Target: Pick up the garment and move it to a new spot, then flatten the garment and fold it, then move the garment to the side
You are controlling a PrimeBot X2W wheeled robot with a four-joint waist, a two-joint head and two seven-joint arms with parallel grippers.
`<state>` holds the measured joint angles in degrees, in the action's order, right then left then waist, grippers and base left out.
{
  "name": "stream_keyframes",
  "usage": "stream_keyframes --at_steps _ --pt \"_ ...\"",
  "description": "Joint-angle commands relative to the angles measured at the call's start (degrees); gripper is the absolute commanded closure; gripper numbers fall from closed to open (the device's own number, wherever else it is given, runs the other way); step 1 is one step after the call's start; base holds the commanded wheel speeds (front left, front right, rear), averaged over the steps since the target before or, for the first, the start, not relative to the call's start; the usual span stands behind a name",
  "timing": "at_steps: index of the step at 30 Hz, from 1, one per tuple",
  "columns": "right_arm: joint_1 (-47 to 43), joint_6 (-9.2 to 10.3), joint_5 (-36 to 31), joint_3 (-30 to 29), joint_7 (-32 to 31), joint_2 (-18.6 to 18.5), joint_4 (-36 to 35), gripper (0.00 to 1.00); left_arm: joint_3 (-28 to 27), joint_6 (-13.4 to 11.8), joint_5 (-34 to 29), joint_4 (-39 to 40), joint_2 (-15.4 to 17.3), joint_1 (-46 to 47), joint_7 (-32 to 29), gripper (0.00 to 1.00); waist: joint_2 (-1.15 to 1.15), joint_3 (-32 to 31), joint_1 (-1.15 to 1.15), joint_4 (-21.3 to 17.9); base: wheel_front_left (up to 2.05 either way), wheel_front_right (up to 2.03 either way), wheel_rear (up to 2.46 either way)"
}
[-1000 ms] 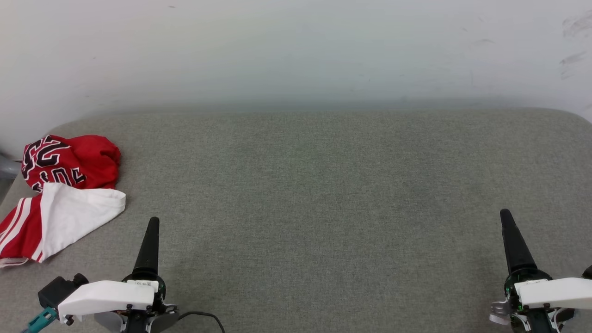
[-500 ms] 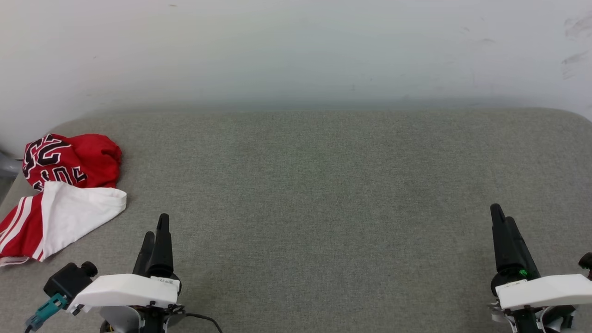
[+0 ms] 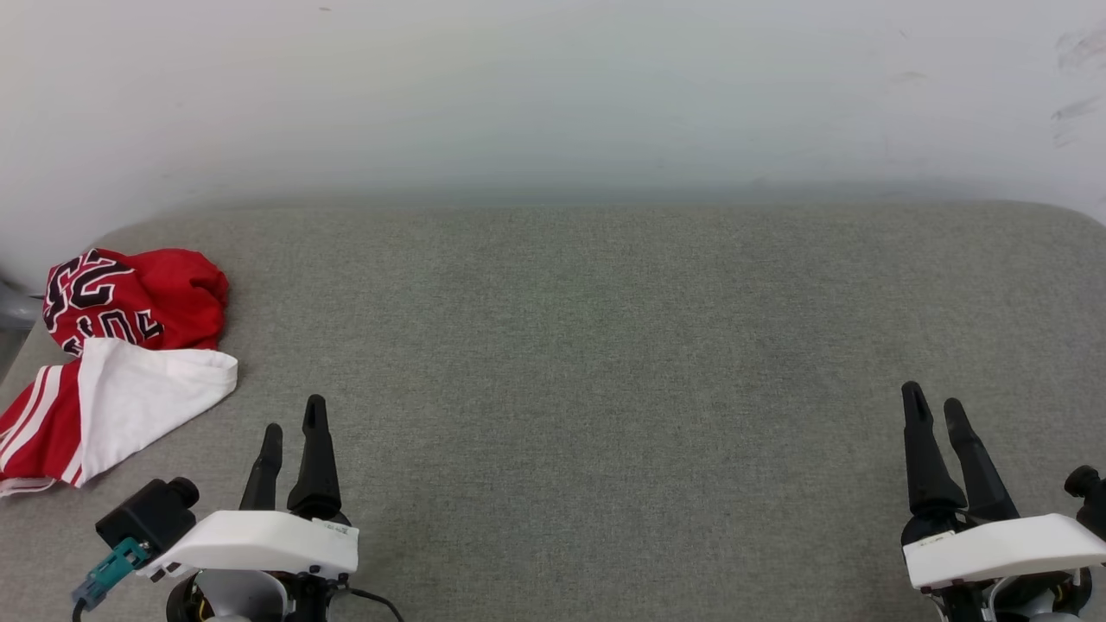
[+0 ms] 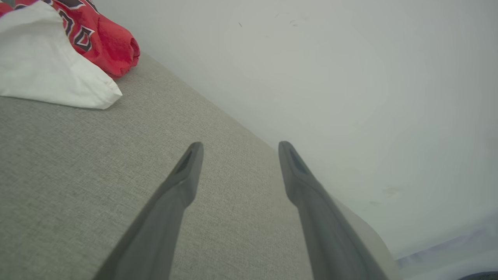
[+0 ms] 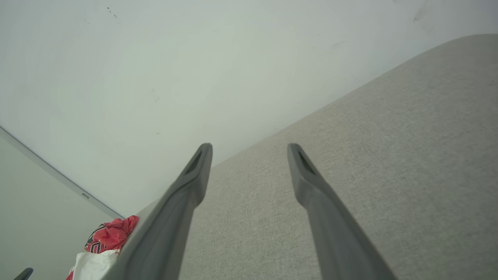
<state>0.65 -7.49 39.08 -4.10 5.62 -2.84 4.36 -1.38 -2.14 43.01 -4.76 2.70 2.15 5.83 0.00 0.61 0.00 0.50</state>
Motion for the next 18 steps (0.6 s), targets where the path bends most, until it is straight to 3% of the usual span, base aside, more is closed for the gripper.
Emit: stream_keyframes --at_steps 1,18 --pt "0.2 0.00 -1.5 0.1 0.6 -0.1 -1.0 0.00 0.2 -0.3 -1.4 1.0 0.1 0.0 0.4 0.00 0.00 0.0 0.00 0.0 0.00 0.00 0.00" --pt "-0.5 0.00 -13.8 0.9 3.3 -0.1 -2.3 0.00 2.7 -2.0 -15.3 1.9 0.2 -0.7 3.1 0.00 0.00 0.2 0.00 0.2 0.00 0.00 0.00"
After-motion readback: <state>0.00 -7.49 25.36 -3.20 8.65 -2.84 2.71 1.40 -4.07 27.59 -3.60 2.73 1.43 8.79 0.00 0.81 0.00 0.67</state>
